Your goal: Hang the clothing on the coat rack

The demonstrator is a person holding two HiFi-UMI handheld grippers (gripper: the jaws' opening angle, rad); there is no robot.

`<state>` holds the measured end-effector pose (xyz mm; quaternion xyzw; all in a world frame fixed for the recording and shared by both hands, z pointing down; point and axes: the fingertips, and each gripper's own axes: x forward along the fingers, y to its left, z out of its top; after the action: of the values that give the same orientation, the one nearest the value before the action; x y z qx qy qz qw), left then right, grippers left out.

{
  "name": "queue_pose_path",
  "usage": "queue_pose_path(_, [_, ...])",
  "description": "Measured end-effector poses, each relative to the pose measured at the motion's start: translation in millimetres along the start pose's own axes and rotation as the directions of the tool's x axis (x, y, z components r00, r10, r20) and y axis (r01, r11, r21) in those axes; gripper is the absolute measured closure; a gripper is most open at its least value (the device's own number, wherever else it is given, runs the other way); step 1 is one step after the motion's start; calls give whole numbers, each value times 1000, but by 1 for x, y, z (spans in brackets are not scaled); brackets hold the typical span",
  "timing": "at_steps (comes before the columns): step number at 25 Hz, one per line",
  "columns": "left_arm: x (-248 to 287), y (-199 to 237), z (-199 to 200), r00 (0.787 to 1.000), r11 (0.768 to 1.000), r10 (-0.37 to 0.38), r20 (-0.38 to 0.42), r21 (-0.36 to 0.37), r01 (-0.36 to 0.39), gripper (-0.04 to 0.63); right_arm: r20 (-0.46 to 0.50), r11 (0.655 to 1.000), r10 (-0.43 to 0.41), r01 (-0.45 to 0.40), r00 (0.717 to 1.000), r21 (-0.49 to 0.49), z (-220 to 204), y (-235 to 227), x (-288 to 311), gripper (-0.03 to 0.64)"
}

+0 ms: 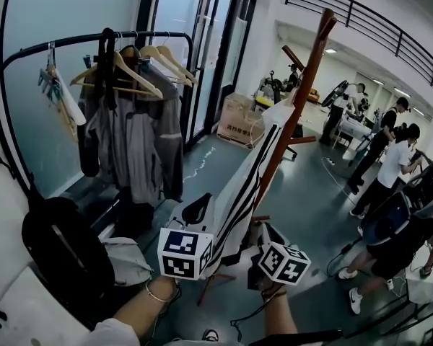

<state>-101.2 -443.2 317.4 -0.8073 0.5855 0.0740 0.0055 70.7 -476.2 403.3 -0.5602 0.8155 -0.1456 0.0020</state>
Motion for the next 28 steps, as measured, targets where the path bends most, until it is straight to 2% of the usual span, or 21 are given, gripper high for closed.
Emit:
queue_pose_path(5, [-17, 11, -52, 997, 993, -1, -73, -115, -7, 588, 1, 999, -22, 22, 1000, -37, -13, -4, -9, 594])
queue_pose_path(11, [-22, 1, -87, 993, 990, 8, -121, -141, -25, 588, -11, 999, -27, 27, 1000, -22, -30, -3, -11, 594])
queue_pose_path(17, [-21, -6, -97, 991, 983, 30, -133, -173, -53, 588, -20, 999, 10, -11, 1000, -39, -31, 1, -8, 594])
queue_pose_path(23, [-15, -9, -92, 986, 974, 93, -136, -191, -118, 588, -28, 997, 51, -53, 998, -51, -20, -13, -12, 594])
queue_pose_path(28, [-14, -20, -94, 981, 971, 130, -140, -180, -155, 588, -39, 989, 70, -75, 997, -128, -11, -21, -18, 595])
